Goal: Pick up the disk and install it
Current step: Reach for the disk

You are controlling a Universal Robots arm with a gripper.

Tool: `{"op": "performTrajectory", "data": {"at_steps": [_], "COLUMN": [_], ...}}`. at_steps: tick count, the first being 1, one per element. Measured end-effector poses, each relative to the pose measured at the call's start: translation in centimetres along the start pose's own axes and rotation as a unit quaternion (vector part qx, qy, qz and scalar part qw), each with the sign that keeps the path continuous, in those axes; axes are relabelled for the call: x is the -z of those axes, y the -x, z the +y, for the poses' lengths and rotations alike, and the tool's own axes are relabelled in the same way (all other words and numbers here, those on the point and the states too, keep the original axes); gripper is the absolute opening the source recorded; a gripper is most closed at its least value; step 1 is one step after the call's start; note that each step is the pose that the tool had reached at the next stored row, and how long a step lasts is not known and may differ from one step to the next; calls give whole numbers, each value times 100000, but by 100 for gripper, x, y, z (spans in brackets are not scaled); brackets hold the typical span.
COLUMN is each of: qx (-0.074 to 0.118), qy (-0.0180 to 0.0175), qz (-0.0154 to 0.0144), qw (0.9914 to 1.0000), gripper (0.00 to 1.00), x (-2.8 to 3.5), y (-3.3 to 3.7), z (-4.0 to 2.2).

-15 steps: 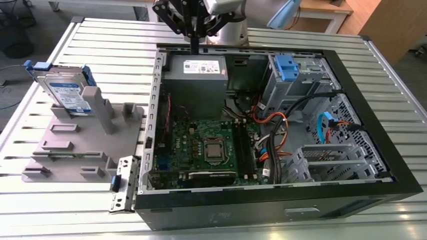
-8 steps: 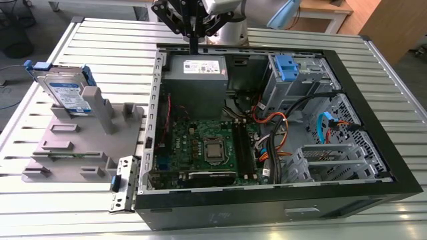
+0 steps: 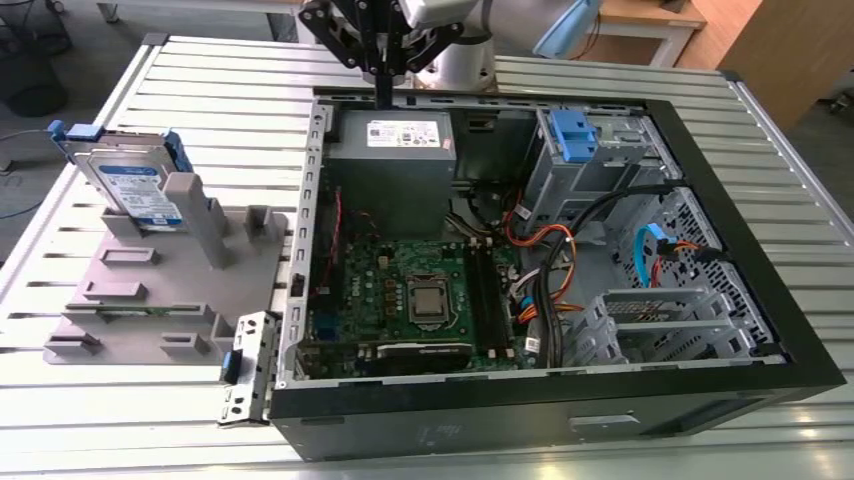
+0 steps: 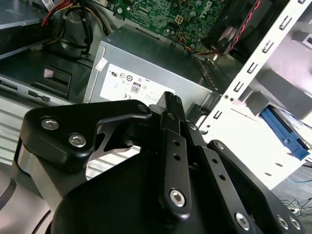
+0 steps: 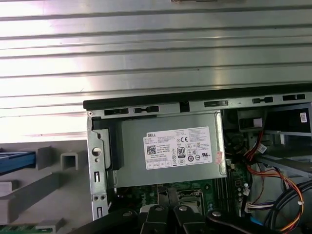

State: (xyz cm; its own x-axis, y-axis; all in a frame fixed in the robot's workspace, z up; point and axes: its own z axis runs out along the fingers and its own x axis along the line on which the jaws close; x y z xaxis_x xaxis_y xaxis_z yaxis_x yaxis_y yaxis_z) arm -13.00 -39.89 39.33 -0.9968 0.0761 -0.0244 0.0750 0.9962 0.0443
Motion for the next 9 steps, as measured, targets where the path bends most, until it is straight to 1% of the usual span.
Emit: {"op": "performTrajectory", "data": {"at_steps": [9], "qx": [-5], "qy": [5], "qz": [-20], "qw": [100000], "gripper": [11], "x": [1], "y": [-32], "z": [-3]}}
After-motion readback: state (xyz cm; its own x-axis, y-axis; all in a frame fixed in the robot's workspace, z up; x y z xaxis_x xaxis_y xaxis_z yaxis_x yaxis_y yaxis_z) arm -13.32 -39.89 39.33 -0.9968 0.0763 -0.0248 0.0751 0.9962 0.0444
